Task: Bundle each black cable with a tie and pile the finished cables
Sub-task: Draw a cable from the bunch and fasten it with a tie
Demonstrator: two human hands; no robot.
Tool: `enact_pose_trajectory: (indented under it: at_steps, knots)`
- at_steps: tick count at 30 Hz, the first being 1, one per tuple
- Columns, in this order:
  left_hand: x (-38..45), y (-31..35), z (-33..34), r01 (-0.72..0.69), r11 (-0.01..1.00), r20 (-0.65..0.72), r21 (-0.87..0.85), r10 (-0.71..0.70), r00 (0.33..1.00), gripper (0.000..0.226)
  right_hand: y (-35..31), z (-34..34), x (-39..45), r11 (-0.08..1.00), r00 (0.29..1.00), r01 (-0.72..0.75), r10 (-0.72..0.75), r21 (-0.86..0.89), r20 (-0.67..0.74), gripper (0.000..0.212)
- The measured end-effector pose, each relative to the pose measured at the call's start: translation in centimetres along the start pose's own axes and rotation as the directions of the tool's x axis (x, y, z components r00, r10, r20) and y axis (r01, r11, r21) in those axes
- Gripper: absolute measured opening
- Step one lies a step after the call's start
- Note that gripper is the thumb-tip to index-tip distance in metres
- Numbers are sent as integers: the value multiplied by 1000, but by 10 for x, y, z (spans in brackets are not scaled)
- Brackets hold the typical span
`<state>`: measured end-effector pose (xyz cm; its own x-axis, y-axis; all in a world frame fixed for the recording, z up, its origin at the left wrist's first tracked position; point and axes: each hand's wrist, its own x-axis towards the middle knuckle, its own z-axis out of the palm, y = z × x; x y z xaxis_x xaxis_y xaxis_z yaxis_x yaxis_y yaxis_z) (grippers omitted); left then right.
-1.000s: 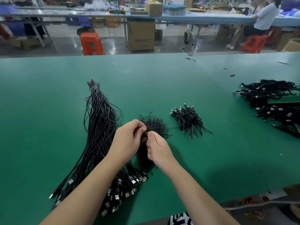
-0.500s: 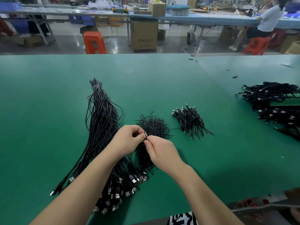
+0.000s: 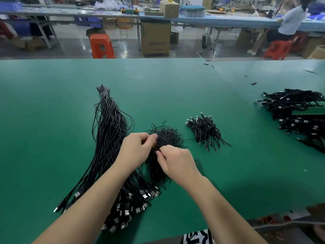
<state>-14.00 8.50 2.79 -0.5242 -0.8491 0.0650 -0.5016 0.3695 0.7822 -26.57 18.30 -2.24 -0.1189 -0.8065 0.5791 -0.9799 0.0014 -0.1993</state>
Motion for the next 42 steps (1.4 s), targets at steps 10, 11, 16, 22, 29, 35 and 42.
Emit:
enact_pose_trajectory:
  at_steps: [10,11,16,22,29,35,42]
  knots:
    - [3,4,-7,-81,972,158,219,47,986,18,6,1,1,992,997,74,-72,-100,22,31]
    - [4,4,-8,-77,974,187,211,37,982,16,6,1,1,990,996,81,-78,-112,31,30]
    - [5,4,-12,-86,978,256,188,35,966,12,7,-2,2,982,993,101,-90,-158,77,31]
    - [1,10,-9,-212,831,237,514,100,966,14,4,3,1,976,990,120,-105,-181,90,22]
    - [1,2,-2,-147,764,144,629,72,987,15,6,2,6,987,996,85,-80,-139,36,19]
    - [8,-9,-20,84,992,42,95,-88,995,14,7,-11,10,998,970,62,-68,-34,-235,34]
    - [1,0,-21,227,898,226,-376,-149,963,14,6,-7,8,983,969,68,-25,169,-247,22]
